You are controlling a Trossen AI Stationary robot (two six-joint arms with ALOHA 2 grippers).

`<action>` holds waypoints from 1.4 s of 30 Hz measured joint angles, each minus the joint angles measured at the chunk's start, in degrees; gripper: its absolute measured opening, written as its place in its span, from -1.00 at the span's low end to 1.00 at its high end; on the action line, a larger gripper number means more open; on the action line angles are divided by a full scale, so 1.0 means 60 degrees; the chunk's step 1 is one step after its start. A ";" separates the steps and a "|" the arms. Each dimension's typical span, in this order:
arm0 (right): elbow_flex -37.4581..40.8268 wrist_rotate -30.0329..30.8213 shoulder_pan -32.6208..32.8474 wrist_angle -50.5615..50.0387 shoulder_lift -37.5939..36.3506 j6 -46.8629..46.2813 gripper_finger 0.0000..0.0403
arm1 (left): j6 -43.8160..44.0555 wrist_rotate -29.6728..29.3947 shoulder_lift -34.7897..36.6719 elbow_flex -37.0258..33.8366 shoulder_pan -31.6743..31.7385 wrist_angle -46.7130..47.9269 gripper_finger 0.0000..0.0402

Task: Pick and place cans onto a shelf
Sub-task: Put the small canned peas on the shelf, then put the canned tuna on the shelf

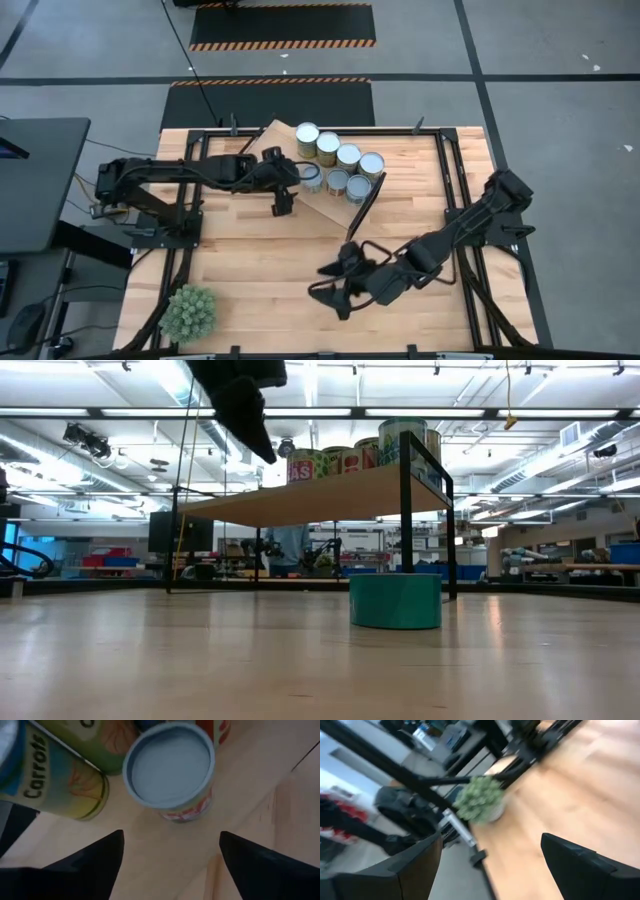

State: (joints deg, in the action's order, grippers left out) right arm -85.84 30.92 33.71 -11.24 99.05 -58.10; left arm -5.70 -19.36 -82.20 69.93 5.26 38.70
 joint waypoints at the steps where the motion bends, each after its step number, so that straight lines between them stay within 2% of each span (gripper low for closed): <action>1: 0.0000 0.0203 0.0004 -0.0266 -0.0146 0.0112 0.73 | -0.0046 0.0016 -0.0037 -0.0007 0.0051 -0.0023 0.64; 6: 0.0000 0.0758 0.0007 -0.1401 -0.0807 0.0286 0.73 | -0.0268 -0.0131 -0.0426 -0.0003 0.0101 -0.0529 0.55; 11: 0.0000 0.0953 0.0143 -0.2167 -0.1293 0.0223 0.73 | -0.0269 -0.0864 -0.0758 -0.0004 0.0043 -0.0748 0.47; 26: 0.0000 0.1351 0.0321 -0.2418 -0.1528 0.0144 0.73 | -0.0167 -0.1356 -0.0877 -0.0007 0.0072 -0.1888 0.32; 35: 0.0000 0.1347 0.0556 -0.2390 -0.1528 -0.0160 0.73 | -0.0167 -0.1562 -0.0586 -0.0011 -0.0169 -0.1528 0.21; 38: 0.0000 0.1347 0.0779 -0.2444 -0.1528 -0.0293 0.73 | -0.0208 -0.0811 -0.0276 -0.0011 -0.0522 -0.1383 0.18; 42: 0.0000 0.1143 0.1118 -0.2760 -0.1532 -0.0622 0.73 | -0.0195 0.1212 -0.0009 -0.0007 -0.1073 -0.1451 0.16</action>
State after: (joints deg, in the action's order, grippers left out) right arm -85.84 37.78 40.42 -27.80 89.86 -61.83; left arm -6.87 -12.09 -82.25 69.89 -1.18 30.00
